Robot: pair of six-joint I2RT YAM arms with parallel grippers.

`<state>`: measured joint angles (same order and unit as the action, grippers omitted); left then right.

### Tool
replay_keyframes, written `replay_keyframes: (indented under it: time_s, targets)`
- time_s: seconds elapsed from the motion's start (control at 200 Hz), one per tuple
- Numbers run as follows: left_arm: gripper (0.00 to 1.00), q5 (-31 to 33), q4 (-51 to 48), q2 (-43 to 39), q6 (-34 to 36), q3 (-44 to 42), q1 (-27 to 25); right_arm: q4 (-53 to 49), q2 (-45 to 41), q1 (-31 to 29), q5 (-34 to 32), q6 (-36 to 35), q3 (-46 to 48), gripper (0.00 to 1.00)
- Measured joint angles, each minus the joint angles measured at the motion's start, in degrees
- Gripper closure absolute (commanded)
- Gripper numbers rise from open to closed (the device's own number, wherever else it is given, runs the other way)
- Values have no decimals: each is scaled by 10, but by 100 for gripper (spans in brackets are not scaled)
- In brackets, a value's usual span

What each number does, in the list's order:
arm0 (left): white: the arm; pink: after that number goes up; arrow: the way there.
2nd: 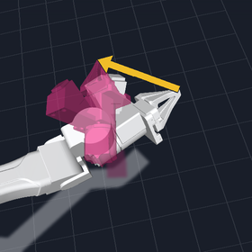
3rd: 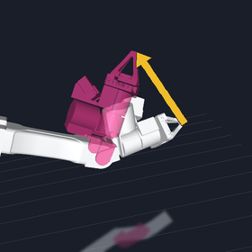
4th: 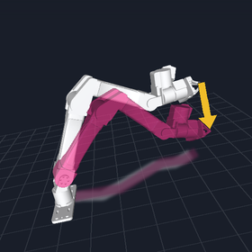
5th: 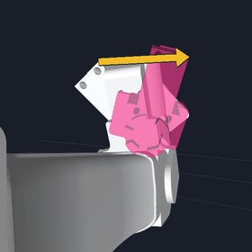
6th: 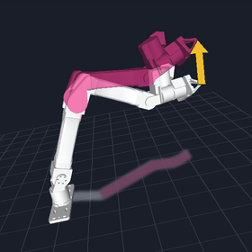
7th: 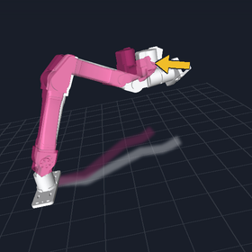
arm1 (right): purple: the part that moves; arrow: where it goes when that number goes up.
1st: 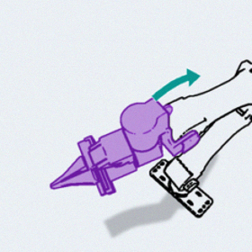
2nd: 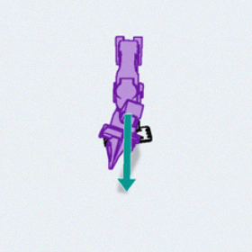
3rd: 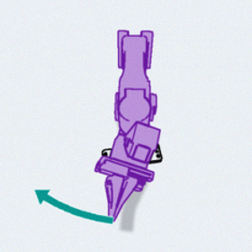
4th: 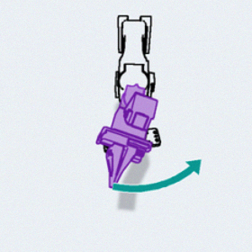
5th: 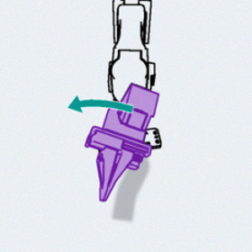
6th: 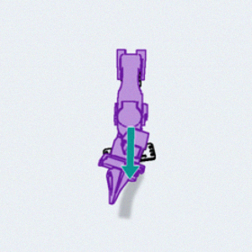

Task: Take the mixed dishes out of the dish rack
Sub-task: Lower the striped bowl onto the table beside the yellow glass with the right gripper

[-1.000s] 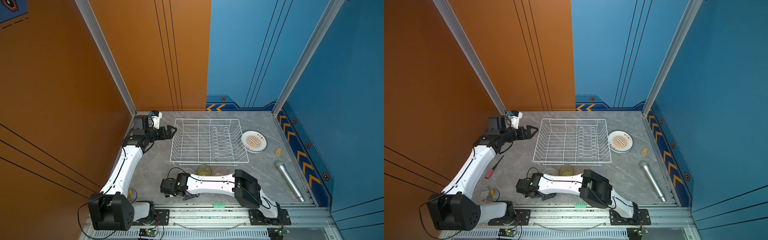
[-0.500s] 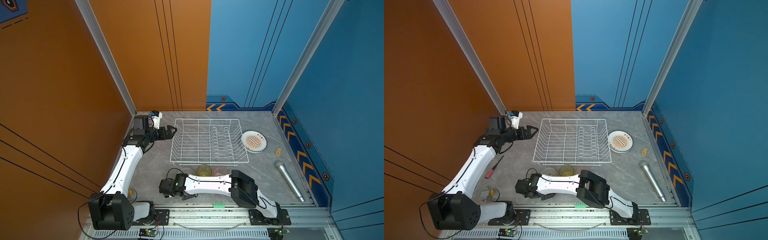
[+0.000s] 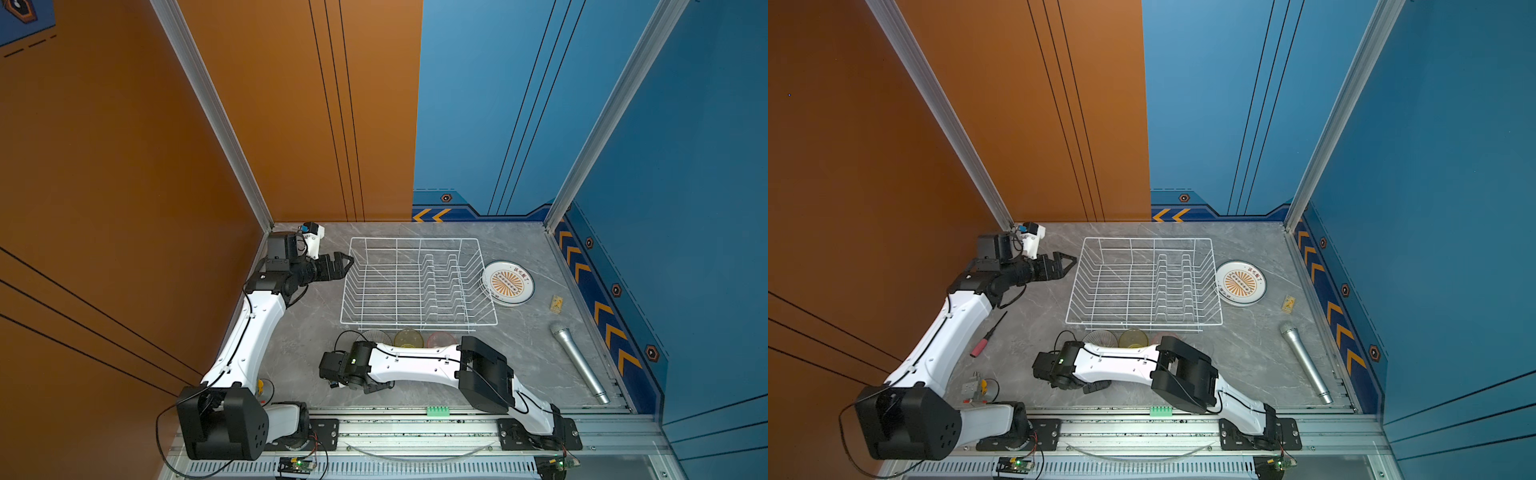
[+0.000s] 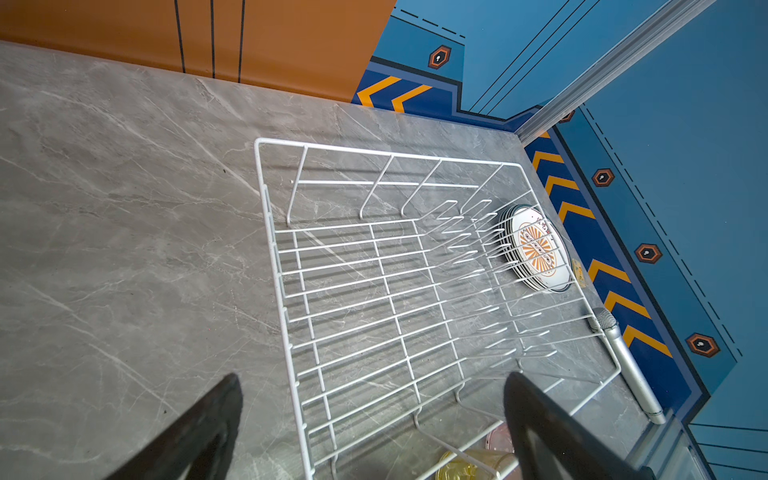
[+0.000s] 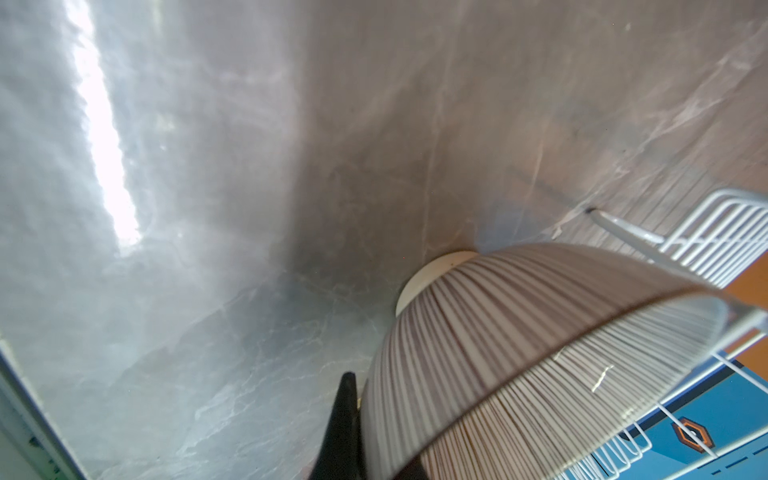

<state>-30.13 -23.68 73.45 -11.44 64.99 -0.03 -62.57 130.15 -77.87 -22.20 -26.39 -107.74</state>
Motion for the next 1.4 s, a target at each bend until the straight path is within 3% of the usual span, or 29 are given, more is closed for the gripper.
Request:
replay_keyframes:
  time_s: [0.531,0.621,0.706,0.981,1.031,1.402]
  targets:
    - [2,-2,0,0,-2,-1,0,0,0,3,-15,-4,-10,82]
    - [2,-2,0,0,-2,-1,0,0,0,3,-19,-4,-10,76]
    - [2,-2,0,0,-2,-1,0,0,0,3,-21,0,-10,64]
    - [2,-2,0,0,-2,-1,0,0,0,3,-21,8,-10,60]
    - [2,-2,0,0,-2,-1,0,0,0,3,-21,9,-10,53]
    - [2,-1,0,-1,-4,-1,0,0,-35,3,-14,18,-9,50]
